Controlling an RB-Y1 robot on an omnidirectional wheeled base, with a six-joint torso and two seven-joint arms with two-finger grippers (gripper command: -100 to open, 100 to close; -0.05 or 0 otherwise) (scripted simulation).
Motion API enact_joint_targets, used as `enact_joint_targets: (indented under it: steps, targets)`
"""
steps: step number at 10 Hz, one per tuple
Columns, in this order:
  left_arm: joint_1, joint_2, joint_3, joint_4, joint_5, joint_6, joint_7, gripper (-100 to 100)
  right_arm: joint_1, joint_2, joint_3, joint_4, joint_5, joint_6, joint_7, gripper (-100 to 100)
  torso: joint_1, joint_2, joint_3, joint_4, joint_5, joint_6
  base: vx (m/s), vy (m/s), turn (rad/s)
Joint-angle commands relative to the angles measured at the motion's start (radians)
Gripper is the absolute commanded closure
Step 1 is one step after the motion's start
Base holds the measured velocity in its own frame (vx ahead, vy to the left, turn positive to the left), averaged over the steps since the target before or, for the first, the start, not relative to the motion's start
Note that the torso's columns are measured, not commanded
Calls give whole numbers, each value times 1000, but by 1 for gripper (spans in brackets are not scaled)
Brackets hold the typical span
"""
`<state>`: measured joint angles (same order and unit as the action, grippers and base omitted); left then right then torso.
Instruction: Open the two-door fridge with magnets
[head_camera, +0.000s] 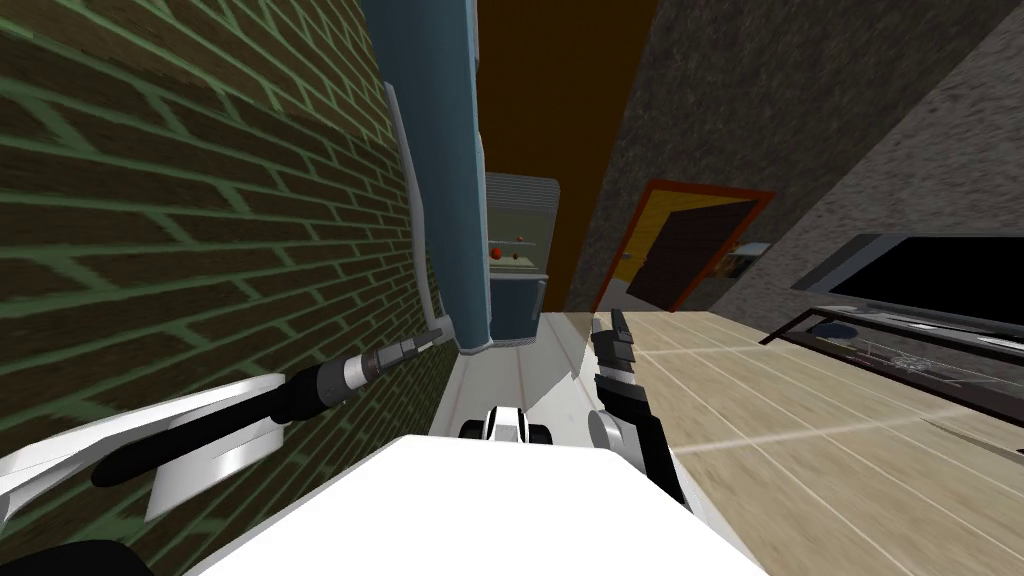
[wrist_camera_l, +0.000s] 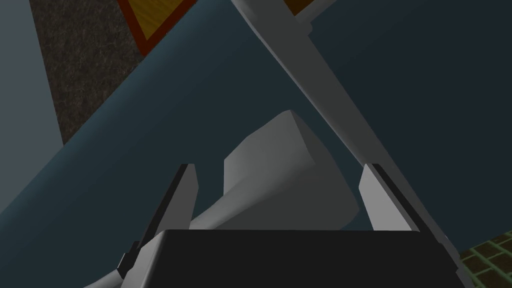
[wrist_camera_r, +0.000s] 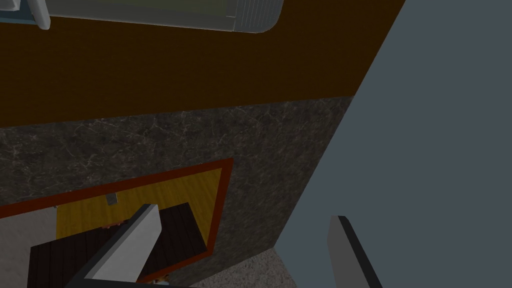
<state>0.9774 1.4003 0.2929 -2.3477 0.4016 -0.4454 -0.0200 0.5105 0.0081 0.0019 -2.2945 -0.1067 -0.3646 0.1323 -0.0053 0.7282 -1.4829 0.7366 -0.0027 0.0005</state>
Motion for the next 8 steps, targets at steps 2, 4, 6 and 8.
enact_joint_targets:
  steps: [2,4,6,8]
  targets:
    - [9,41,71,-60,40,41,22,-100,0,0,0,0,0,0,0,0,1,7,1,6,-3,2,31,-8,91]
    - [12,53,90,-74,51,50,28,-100,0,0,0,0,0,0,0,0,4,10,-2,11,-6,0,3,6,63]
    - [12,53,90,-74,51,50,28,-100,0,0,0,0,0,0,0,0,3,10,-2,12,-6,0,1,1,6]
    - [12,53,90,-74,51,50,28,-100,0,0,0,0,0,0,0,0,4,11,-3,13,-8,0,4,0,-1]
